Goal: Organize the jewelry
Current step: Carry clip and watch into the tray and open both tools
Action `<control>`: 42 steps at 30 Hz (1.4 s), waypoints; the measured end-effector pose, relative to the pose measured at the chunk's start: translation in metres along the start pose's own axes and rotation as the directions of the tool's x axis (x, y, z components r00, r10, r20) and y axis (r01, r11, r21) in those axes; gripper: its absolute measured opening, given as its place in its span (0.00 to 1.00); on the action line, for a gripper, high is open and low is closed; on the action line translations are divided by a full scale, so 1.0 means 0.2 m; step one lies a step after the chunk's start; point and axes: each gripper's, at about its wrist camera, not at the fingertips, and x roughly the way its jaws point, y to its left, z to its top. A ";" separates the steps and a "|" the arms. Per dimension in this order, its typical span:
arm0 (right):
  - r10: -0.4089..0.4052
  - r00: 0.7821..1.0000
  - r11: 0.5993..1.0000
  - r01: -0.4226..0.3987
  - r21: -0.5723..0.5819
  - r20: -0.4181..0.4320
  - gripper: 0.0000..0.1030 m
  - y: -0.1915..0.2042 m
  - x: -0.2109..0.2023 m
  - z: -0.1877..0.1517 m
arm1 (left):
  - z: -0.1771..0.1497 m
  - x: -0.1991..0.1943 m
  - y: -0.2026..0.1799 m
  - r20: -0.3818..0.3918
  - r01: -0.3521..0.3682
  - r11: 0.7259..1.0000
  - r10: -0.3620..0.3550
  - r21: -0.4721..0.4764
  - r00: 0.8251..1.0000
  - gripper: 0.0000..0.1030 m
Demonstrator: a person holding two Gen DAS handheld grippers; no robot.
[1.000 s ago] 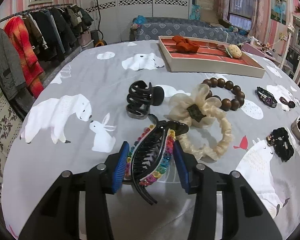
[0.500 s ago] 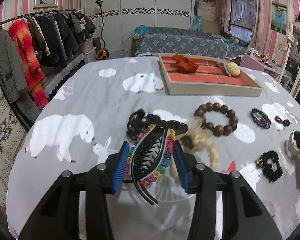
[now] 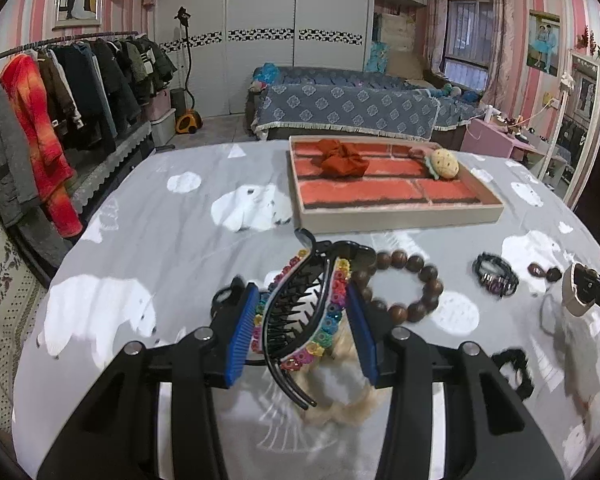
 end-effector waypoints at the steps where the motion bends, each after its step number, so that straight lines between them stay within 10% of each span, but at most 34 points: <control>1: 0.004 1.000 1.000 -0.003 -0.006 0.008 0.16 0.01 0.00 0.03 | 0.03 0.01 -0.01 0.004 0.003 1.000 -0.003 -0.001 1.000 0.43; 19: 0.121 0.992 0.988 -0.117 -0.104 0.035 0.16 0.31 0.47 0.84 | 0.65 0.59 -0.25 -0.093 0.045 0.998 -0.048 -0.040 0.994 0.43; 32: 0.093 0.990 0.994 -0.097 -0.039 -0.106 0.16 0.32 1.00 0.92 | 0.69 1.12 -0.27 -0.315 0.041 0.996 -0.065 -0.083 0.947 0.43; 42: 0.023 0.989 0.998 -0.031 -0.052 -0.147 0.16 0.31 1.16 0.91 | 0.74 1.25 -0.31 -0.326 -0.006 1.000 0.010 0.013 0.945 0.43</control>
